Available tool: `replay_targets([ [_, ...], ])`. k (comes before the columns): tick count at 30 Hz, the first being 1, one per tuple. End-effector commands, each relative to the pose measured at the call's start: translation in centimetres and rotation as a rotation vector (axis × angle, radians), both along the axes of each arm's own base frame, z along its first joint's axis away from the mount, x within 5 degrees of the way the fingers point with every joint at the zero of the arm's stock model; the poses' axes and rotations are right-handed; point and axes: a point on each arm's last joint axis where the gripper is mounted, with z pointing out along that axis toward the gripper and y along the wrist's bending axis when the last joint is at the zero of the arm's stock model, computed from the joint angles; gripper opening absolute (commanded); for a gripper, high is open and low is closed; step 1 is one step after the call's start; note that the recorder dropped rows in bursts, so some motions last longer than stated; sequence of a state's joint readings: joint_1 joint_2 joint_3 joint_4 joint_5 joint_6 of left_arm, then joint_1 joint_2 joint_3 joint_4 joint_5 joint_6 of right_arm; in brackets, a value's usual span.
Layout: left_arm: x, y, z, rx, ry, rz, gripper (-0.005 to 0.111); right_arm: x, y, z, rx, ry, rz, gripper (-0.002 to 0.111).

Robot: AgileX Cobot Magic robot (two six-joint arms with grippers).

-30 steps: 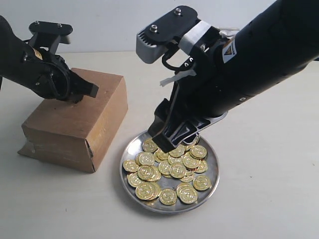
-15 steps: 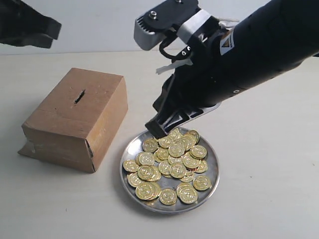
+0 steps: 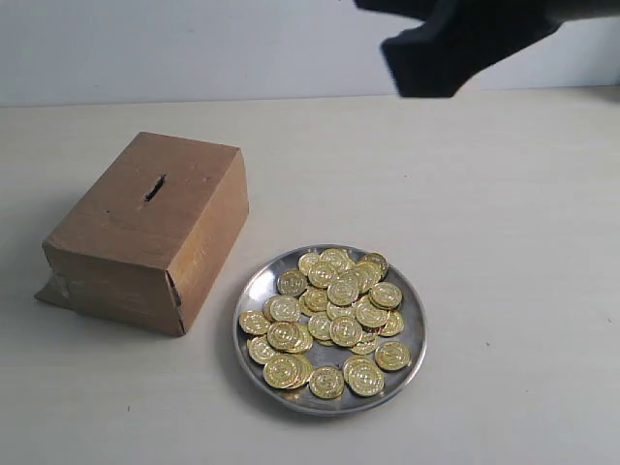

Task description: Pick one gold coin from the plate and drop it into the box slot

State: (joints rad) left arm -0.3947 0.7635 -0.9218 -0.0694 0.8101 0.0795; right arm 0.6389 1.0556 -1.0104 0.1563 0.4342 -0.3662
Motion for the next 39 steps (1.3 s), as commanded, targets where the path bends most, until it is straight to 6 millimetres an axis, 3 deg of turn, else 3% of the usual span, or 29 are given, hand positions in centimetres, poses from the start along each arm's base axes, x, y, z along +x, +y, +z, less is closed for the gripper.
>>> replay_targets([
  [1, -3.1, 1.3, -0.8, -0.032, -0.077, 0.002, 0.0, -2.2, -2.0, 1.1, -0.03, -0.133, -0.005, 0.0],
  [9, -8.2, 3.5, -2.5, -0.06, -0.214, -0.012, 0.0, -5.4, -4.6, 0.4, -0.022, -0.194, -0.017, 0.0],
  [16, -11.5, 4.8, -4.8, -0.082, -0.311, -0.02, 0.0, -8.2, -6.7, -2.2, 0.12, -0.088, -0.072, 0.0],
  [22, -12.7, 5.3, -5.9, -0.051, -0.245, -0.028, 0.0, -9.7, -7.3, -2.8, 0.27, 0.112, -0.109, 0.0],
  [39, -12.9, 5.4, -6.0, -0.049, -0.24, -0.029, 0.0, -10.8, -8.2, -2.1, 0.354, 0.093, -0.121, 0.0],
])
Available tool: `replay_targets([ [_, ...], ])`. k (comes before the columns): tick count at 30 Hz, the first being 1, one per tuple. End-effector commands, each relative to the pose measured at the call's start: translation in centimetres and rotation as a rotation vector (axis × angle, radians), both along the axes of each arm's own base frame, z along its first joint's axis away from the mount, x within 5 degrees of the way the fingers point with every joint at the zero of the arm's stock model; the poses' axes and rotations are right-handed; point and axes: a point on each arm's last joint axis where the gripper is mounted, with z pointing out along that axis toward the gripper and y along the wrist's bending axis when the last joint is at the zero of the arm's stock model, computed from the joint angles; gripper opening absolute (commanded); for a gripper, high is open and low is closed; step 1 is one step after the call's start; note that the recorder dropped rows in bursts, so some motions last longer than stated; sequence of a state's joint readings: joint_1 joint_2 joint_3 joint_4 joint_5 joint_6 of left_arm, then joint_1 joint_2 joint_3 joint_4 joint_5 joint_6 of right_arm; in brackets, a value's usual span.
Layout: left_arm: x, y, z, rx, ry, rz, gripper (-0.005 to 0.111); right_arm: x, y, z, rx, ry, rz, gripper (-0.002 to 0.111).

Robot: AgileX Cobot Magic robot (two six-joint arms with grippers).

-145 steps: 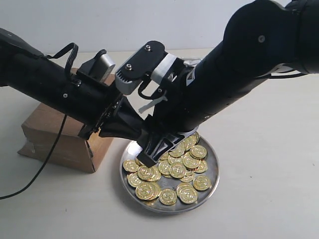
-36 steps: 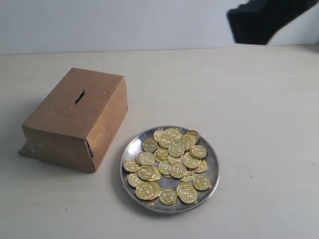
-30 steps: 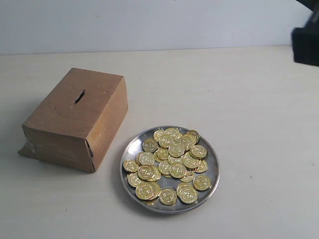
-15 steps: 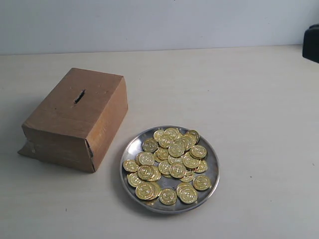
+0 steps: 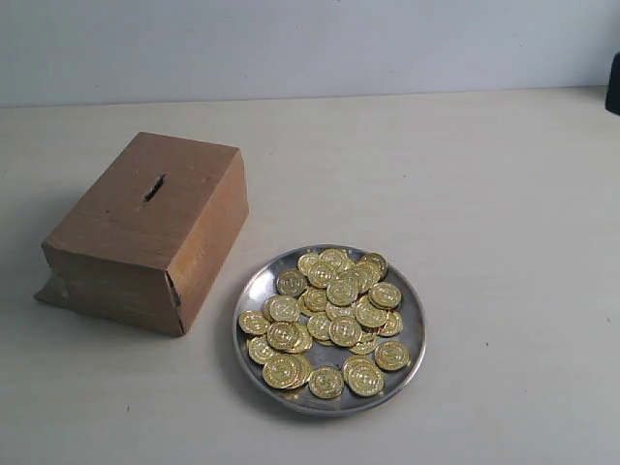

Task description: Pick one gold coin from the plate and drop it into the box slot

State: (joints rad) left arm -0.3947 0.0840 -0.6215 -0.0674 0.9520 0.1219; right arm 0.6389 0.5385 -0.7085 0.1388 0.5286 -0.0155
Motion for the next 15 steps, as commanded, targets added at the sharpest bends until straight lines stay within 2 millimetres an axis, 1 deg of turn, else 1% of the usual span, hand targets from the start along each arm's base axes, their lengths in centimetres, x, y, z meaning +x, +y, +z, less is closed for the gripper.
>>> replay_targets([
  [1, -0.1, 0.1, -0.1, 0.001, -0.006, 0.004, 0.0, -0.8, -1.0, 0.4, 0.062, -0.02, -0.046, 0.0],
  [4, -0.4, 0.1, -0.1, -0.006, -0.022, 0.076, 0.0, -1.4, -2.3, 0.8, 0.09, -0.063, -0.143, 0.0],
  [5, -0.6, 0.2, -0.1, -0.006, -0.03, 0.151, 0.0, -1.9, -3.1, 1.1, 0.106, -0.098, -0.215, 0.0],
  [9, -0.8, 0.1, -0.1, -0.007, -0.044, 0.28, 0.0, -3.8, -4.7, 1.6, 0.14, -0.194, -0.364, 0.0],
  [12, -1.2, 0.0, -0.2, -0.011, -0.068, 0.346, 0.0, -5.5, -5.4, 1.9, 0.16, -0.269, -0.454, 0.0],
  [15, -1.4, -0.1, -0.2, -0.012, -0.079, 0.402, 0.0, -7.1, -5.7, 2.0, 0.178, -0.335, -0.496, 0.0],
])
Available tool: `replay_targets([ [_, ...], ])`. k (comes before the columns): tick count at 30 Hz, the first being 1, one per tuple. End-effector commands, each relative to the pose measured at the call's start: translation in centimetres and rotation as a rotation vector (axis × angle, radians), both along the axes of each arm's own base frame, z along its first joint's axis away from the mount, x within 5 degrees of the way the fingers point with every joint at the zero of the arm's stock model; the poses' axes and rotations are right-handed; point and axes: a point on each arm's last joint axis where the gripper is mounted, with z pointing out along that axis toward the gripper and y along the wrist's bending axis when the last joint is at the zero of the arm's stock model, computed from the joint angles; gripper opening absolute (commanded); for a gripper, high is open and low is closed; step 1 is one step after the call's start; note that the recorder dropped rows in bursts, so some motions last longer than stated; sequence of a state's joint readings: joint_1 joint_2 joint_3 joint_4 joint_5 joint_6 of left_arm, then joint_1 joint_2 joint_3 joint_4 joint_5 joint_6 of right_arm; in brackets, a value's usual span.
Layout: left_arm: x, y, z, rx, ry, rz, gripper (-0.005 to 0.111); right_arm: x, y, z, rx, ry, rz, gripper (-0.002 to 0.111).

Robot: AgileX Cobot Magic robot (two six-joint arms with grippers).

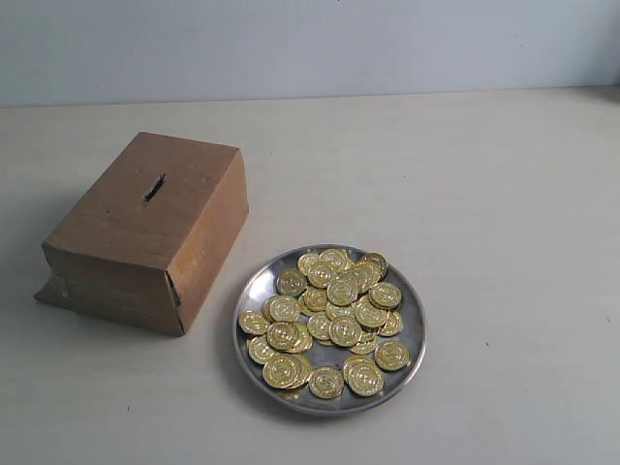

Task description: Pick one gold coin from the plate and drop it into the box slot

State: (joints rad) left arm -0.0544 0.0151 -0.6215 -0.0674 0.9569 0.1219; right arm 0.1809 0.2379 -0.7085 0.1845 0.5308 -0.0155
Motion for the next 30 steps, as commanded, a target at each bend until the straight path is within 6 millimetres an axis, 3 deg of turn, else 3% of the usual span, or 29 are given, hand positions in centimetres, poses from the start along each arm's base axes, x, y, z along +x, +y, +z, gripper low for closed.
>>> replay_targets([
  [1, -0.2, -0.1, -0.1, 0.003, -0.015, 0.076, 0.0, -2.0, -0.4, 0.1, 0.013, -0.086, -0.071, 0.0],
  [12, -0.2, -0.2, -0.1, 0.004, -0.015, 0.132, 0.0, -5.8, -0.4, -0.2, 0.017, -0.236, -0.205, 0.0],
  [30, -0.1, -0.2, -0.2, 0.002, -0.004, 0.129, 0.0, -5.6, -0.4, -0.5, 0.019, -0.234, -0.206, 0.0],
])
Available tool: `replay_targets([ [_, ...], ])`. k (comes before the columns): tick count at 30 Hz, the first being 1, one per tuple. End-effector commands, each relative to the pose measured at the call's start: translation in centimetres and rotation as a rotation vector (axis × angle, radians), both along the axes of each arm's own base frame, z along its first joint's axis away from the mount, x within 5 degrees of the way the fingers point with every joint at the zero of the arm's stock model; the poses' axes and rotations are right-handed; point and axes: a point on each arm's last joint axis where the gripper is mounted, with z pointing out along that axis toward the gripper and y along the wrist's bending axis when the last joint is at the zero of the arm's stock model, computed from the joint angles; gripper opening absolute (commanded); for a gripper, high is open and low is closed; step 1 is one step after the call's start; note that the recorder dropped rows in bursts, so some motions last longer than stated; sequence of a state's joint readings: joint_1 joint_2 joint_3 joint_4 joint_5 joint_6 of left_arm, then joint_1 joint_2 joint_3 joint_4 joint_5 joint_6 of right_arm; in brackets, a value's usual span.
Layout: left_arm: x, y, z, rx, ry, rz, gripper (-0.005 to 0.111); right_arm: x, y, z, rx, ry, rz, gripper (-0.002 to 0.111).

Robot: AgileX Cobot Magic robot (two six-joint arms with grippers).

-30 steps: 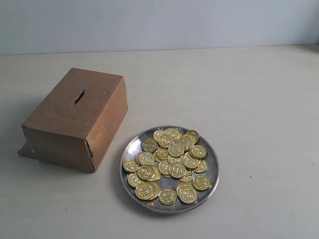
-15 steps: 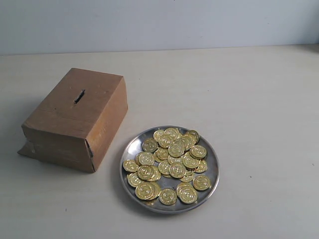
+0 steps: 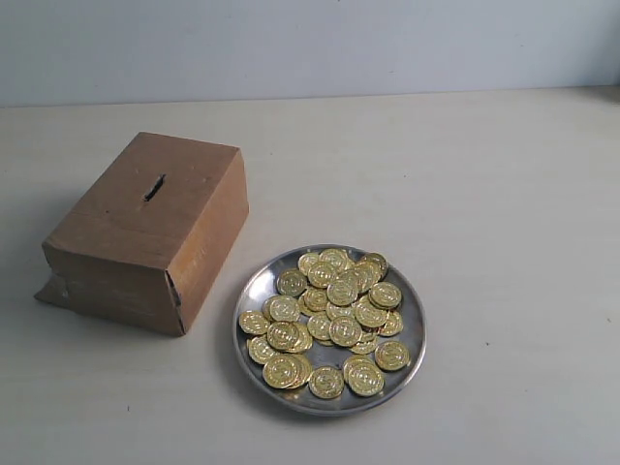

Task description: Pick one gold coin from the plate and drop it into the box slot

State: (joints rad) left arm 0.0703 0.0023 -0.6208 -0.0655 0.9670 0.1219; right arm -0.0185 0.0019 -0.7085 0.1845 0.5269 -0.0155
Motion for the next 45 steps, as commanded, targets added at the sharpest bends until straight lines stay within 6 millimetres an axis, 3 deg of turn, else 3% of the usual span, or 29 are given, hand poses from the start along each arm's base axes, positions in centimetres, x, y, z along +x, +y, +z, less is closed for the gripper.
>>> replay_targets([
  [1, 0.1, 0.0, -0.2, 0.0, 0.002, 0.003, 0.0, 0.6, -0.1, -0.5, 0.003, -0.005, -0.011, 0.0],
  [8, 1.2, 0.1, -2.3, -0.007, 0.076, 0.002, 0.0, 2.4, -0.8, -1.1, 0.01, -0.259, -0.086, 0.0],
  [20, 1.6, 0.0, -2.2, -0.016, 0.028, -0.005, 0.0, 3.0, -0.8, -2.0, -0.005, -0.228, -0.093, 0.0],
  [23, 2.0, -0.2, -0.2, -0.069, -0.188, -0.026, 0.0, 2.9, -0.8, -1.9, -0.018, -0.24, -0.102, 0.0],
  [27, 1.7, 0.4, 3.5, -0.074, -0.674, 0.02, 0.0, 3.0, -0.9, -1.8, -0.043, -0.292, -0.122, 0.0],
  [30, 1.7, 0.7, 3.9, 0.031, -0.859, 0.057, 0.0, 3.7, -0.9, -2.8, -0.1, -0.357, -0.154, 0.0],
  [35, 3.4, 0.7, 1.2, 0.142, -0.812, 0.062, 0.0, 5.7, -0.8, -6.4, -0.181, -0.297, -0.168, 0.0],
  [45, 6.6, 0.7, -7.0, 0.152, -0.642, 0.021, 0.0, 8.1, -0.7, -13.2, -0.217, -0.195, -0.149, 0.0],
])
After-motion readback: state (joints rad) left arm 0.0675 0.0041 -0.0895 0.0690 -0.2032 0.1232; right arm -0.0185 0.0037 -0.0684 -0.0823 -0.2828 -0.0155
